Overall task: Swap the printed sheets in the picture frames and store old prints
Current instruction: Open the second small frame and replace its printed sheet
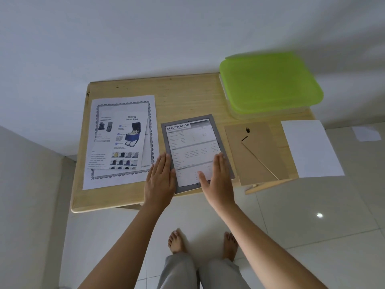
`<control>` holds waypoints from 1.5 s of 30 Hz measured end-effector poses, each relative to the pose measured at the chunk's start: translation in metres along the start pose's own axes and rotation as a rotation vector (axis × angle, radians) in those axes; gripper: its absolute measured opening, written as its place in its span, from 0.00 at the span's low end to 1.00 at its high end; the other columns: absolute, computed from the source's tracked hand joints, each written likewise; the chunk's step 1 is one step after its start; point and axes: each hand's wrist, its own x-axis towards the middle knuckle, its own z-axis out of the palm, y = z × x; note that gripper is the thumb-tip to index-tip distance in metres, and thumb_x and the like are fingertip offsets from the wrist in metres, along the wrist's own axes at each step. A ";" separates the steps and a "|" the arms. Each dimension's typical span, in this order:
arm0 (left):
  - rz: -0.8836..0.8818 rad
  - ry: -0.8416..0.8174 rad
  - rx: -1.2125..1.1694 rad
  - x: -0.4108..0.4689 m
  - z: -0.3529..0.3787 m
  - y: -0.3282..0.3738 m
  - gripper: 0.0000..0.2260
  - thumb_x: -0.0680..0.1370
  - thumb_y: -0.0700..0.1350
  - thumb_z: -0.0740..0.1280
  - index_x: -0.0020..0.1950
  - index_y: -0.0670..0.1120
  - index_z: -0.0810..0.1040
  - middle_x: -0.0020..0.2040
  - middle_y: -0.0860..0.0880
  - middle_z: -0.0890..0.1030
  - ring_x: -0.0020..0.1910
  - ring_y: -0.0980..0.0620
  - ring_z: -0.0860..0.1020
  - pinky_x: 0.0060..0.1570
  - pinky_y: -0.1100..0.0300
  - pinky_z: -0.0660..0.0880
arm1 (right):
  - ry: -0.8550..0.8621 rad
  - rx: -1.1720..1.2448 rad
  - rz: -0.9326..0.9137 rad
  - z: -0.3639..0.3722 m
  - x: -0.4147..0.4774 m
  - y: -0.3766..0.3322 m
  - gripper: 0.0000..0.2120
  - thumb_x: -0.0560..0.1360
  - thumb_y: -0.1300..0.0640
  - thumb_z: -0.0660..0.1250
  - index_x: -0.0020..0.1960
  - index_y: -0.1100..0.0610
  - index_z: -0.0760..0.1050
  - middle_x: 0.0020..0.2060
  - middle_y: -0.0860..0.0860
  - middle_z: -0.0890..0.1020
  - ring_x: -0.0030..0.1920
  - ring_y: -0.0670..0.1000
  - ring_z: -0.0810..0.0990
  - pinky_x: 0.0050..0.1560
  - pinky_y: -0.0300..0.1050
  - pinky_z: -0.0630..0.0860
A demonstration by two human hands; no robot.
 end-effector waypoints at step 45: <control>-0.001 -0.074 -0.159 0.003 -0.011 -0.001 0.24 0.82 0.47 0.52 0.76 0.46 0.50 0.77 0.50 0.51 0.76 0.54 0.47 0.74 0.57 0.45 | -0.123 0.551 0.282 -0.048 0.029 0.003 0.30 0.68 0.61 0.73 0.68 0.57 0.68 0.61 0.52 0.77 0.53 0.48 0.77 0.50 0.37 0.75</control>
